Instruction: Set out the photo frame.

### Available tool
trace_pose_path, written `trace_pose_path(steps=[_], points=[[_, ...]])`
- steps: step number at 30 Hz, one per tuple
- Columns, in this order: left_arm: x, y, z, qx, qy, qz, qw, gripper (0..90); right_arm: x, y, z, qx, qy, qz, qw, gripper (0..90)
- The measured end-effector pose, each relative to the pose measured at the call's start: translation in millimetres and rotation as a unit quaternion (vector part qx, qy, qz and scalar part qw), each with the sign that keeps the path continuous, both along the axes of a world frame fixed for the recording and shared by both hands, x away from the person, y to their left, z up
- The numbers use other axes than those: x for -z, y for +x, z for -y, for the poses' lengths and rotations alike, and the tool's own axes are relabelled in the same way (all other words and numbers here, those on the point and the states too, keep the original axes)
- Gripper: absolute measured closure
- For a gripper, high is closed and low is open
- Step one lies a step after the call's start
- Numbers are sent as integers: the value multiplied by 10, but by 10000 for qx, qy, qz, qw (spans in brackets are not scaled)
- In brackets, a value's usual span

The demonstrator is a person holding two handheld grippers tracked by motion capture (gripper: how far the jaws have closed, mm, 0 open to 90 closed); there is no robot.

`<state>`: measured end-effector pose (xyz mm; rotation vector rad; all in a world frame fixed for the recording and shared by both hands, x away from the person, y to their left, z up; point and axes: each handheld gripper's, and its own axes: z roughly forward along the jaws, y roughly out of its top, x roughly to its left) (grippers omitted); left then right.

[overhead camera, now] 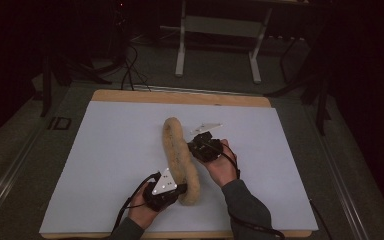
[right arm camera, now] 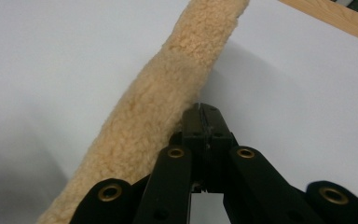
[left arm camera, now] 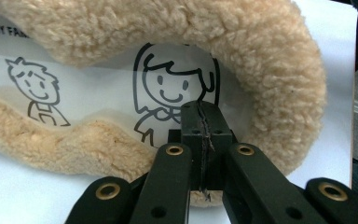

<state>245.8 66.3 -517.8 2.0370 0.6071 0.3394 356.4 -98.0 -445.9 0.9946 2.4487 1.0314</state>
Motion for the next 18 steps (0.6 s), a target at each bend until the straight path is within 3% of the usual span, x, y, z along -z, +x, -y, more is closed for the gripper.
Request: trace_pose_path(steps=[9, 18], points=[[65, -25, 152, 120, 205, 57, 9997, 900, -10, -16, -17, -85, -1, -23, 10000, 899], [74, -26, 195, 46, 206, 90, 9997, 900, -13, -27, -35, -151, -16, -15, 9999, 899]])
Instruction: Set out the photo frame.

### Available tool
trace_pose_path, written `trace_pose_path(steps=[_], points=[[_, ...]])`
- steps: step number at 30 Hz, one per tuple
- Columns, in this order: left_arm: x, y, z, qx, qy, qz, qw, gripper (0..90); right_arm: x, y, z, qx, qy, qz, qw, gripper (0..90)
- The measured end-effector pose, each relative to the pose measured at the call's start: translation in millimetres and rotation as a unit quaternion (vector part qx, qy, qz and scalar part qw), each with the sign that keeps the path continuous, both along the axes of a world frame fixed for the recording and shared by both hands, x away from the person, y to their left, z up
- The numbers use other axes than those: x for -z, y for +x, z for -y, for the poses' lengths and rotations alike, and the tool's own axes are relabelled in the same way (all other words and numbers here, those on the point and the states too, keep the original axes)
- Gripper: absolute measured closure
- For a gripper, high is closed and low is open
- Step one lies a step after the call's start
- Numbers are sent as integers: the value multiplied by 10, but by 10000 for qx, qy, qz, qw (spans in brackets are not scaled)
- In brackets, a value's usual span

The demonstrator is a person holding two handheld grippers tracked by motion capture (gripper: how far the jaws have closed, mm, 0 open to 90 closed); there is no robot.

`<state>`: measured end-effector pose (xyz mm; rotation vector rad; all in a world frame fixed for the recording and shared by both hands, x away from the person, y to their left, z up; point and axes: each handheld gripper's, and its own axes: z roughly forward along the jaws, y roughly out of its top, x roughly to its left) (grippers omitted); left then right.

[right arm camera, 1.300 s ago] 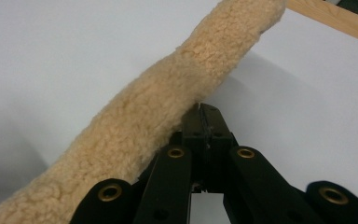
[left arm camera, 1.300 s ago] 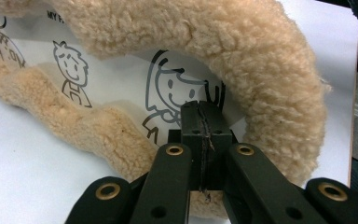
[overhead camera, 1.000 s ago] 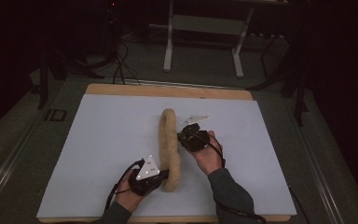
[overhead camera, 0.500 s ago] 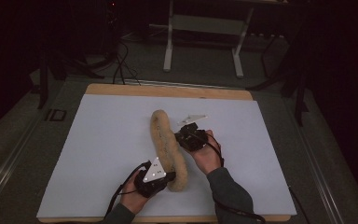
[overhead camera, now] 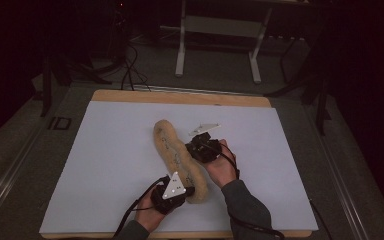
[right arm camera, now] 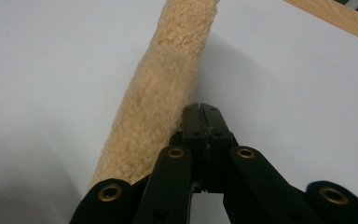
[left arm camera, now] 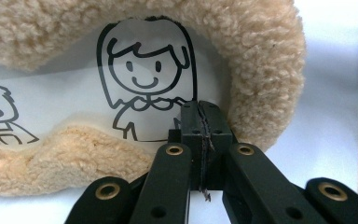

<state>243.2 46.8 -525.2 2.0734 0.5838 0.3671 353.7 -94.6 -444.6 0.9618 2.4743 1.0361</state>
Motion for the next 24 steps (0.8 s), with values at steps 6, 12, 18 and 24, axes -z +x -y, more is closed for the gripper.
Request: trace_pose_path(steps=[6, 12, 18, 24], points=[[16, 7, 30, -184, 7, 87, 9998, 900, -9, -18, -38, -145, 6, 12, 9999, 899], [28, 3, 34, -361, -17, 123, 9993, 900, -16, -29, -54, -197, -56, 33, 9998, 894], [35, 9, 36, -360, 54, 131, 9993, 900, -16, -35, 3, -163, -99, 41, 9998, 825], [13, -1, 11, -340, 41, 159, 9993, 880, -23, -52, 67, -54, -150, 76, 9998, 767]])
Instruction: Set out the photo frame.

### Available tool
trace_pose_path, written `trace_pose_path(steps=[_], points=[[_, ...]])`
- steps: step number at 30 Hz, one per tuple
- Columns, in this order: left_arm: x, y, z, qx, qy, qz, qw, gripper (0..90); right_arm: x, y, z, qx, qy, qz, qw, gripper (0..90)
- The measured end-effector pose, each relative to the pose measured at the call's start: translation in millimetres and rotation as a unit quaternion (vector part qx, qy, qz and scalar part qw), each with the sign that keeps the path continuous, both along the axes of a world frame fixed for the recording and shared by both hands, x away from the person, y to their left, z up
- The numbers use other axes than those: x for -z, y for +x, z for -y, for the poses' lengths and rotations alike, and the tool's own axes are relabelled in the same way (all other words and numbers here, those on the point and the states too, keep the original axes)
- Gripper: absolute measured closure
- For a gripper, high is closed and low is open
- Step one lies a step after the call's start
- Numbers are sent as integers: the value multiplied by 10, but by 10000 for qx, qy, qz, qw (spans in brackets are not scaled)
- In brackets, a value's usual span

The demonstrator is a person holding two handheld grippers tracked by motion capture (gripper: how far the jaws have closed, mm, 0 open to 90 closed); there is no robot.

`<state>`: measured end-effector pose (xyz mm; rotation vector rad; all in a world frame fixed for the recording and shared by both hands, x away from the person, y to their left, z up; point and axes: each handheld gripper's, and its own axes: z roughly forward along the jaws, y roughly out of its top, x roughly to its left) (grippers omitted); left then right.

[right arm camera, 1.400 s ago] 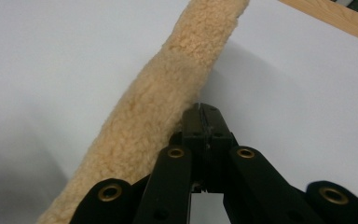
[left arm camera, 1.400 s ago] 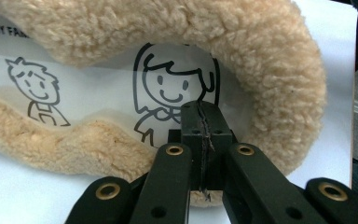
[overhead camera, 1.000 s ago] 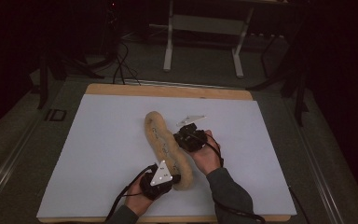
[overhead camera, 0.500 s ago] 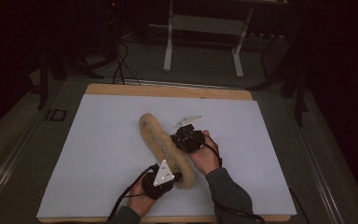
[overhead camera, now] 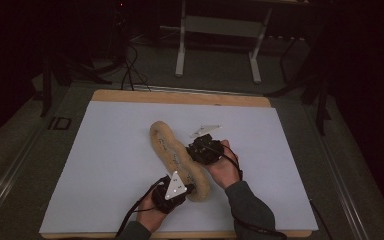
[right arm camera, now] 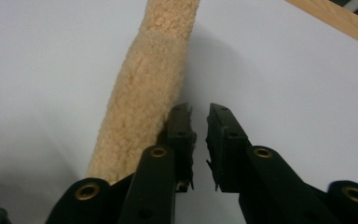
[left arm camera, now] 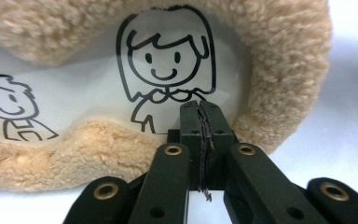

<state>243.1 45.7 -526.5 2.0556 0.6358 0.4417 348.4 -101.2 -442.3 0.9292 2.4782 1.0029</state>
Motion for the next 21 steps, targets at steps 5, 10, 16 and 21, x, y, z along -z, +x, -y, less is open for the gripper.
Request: trace_pose_path(steps=[5, 10, 16, 21], points=[[-32, 5, -56, -14, -70, -18, 10000, 849, 2, -6, 92, 74, 16, -64, 10000, 733], [-65, 7, -117, -71, -89, 9, 9999, 817, 8, -34, 163, 50, -57, -137, 9999, 724], [-107, 41, -217, -190, -210, -51, 9996, 782, -18, -82, 243, 44, -11, -137, 9999, 666], [-153, 55, -296, -302, -269, -52, 9992, 752, -18, -123, 310, 35, -5, -130, 9999, 630]])
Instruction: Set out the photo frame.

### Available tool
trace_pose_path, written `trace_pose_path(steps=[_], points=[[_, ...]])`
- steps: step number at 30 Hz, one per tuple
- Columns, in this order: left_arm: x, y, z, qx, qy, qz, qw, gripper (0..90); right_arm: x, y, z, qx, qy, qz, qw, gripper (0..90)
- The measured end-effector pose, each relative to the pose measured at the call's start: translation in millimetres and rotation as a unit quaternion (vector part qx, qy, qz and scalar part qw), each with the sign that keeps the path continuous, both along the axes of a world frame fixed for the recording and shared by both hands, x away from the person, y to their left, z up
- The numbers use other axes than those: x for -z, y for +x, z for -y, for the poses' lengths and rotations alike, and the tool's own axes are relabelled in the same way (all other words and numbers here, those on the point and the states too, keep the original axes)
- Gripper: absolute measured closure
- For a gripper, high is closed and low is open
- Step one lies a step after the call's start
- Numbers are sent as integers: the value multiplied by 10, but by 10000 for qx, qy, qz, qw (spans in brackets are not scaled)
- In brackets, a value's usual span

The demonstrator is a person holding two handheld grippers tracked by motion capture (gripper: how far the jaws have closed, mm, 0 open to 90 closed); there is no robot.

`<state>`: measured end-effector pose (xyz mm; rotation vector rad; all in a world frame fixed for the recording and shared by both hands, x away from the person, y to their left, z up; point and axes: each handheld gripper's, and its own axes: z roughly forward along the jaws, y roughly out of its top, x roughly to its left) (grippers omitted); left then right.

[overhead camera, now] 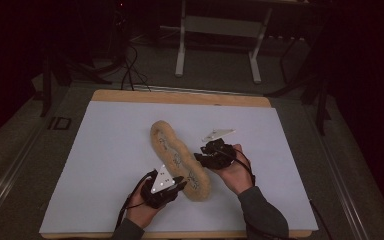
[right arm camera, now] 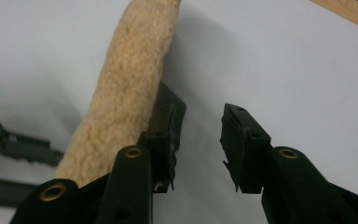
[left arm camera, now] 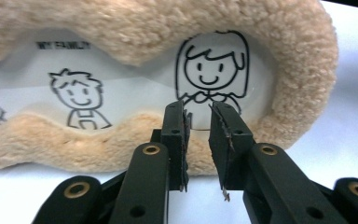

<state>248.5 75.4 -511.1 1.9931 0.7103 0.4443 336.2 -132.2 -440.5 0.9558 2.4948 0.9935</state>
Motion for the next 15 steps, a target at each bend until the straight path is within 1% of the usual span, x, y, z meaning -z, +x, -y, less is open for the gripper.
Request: trace_pose_path(steps=[3, 8, 11, 13, 15], points=[[-21, 12, -51, -147, -31, 14, 9999, 725, -2, -14, 49, 8, 71, -60, 10000, 618], [-60, 29, -147, -368, -90, 37, 9993, 701, -38, -45, 129, 16, 318, -169, 9993, 614], [-89, 36, -203, -497, -139, 43, 9987, 676, -63, -76, 156, -60, 334, -221, 9992, 629], [-104, 48, -242, -579, -188, -3, 9981, 665, -73, -91, 175, -75, 346, -230, 9991, 629], [-113, 63, -282, -687, -222, -66, 9974, 649, -77, -106, 194, -73, 416, -299, 9987, 628]])
